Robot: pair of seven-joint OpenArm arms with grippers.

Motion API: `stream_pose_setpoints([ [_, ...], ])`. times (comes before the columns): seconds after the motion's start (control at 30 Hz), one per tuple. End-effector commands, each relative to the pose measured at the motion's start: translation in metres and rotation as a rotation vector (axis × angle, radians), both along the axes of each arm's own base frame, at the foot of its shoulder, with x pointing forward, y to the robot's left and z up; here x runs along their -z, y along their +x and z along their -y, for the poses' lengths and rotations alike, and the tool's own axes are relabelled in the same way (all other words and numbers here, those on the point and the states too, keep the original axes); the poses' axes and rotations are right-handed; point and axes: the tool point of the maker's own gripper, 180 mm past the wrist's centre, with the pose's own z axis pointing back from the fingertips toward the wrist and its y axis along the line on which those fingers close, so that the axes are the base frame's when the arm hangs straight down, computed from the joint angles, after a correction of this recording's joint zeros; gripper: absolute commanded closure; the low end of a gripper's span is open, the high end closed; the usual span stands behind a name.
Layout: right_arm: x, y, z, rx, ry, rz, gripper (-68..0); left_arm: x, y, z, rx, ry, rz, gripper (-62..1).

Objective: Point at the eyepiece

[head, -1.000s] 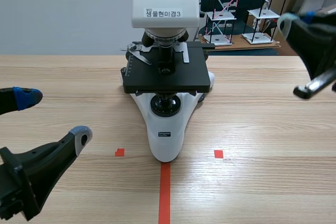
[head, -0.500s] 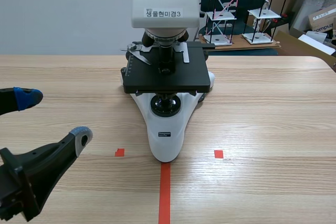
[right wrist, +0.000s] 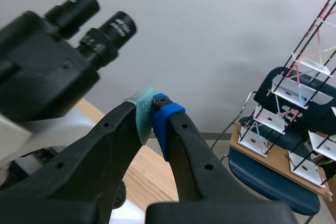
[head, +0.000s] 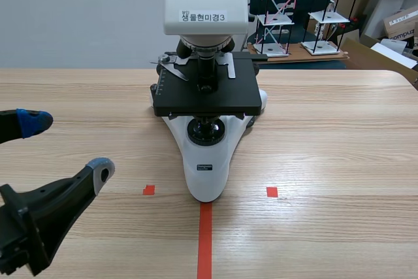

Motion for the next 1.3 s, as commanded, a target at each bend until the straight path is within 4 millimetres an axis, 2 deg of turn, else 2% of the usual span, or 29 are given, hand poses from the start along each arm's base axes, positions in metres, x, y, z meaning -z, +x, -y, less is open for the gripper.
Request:
stream_pose_setpoints([
  [0.0,-0.022,-0.001,-0.007,-0.038,0.011,0.053,0.2,-0.008,0.0,0.004,0.008,-0.022,0.022,-62.3],
  [0.23,-0.02,0.004,-0.021,-0.148,-0.033,0.026,0.2,-0.008,0.0,0.004,0.008,-0.021,0.021,-62.3],
  [0.47,-0.015,-0.004,-0.03,-0.213,-0.067,0.019,0.2,-0.008,0.0,0.004,0.008,-0.02,0.02,-62.3],
  [1.27,-0.015,-0.004,-0.03,-0.212,-0.066,0.02,0.2,-0.008,0.0,0.004,0.008,-0.021,0.02,-62.3],
])
